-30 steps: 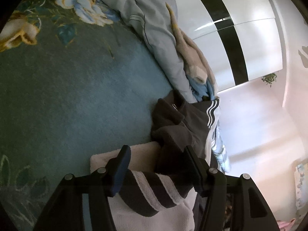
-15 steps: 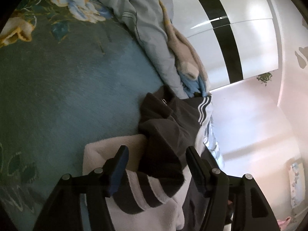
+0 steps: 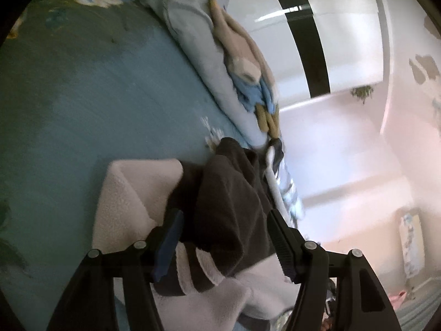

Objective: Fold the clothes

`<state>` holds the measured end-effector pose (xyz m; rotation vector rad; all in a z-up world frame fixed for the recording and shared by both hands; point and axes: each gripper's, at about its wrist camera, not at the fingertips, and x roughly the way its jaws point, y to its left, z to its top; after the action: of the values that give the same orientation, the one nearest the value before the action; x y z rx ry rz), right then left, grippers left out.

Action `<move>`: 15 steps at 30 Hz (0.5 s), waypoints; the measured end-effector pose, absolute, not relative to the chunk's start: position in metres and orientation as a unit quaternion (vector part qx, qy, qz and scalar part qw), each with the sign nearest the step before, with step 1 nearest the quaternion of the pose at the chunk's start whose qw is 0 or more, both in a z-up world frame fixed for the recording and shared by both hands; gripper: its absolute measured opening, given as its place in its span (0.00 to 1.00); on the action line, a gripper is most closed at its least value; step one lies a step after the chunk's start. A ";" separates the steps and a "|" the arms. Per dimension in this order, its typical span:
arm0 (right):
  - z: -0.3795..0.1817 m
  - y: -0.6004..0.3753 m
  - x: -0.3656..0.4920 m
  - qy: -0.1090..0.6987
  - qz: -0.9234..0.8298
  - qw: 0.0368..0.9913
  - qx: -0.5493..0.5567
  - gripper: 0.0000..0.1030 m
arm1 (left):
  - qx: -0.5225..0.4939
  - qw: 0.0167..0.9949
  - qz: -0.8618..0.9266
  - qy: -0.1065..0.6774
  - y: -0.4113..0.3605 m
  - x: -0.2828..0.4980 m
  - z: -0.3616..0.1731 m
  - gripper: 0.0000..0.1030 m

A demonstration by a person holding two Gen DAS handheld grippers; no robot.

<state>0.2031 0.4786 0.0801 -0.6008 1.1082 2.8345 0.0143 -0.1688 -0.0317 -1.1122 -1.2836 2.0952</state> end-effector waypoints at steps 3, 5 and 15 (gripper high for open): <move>0.060 0.490 0.207 0.366 0.901 0.041 -0.228 0.11 | -0.419 0.225 0.764 -0.436 -0.151 0.008 -0.030 0.65; 0.043 0.494 0.199 0.366 0.890 0.055 -0.266 0.12 | -0.429 0.223 0.770 -0.416 -0.139 0.005 -0.027 0.68; 0.045 0.487 0.206 0.249 0.898 0.108 -0.346 0.30 | -0.434 0.188 0.796 -0.377 -0.132 -0.004 -0.023 0.69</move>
<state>0.2058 0.4874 0.0451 -1.0191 0.7324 2.6423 -0.0036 -0.1324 -0.0228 -1.2207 -1.0599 2.2404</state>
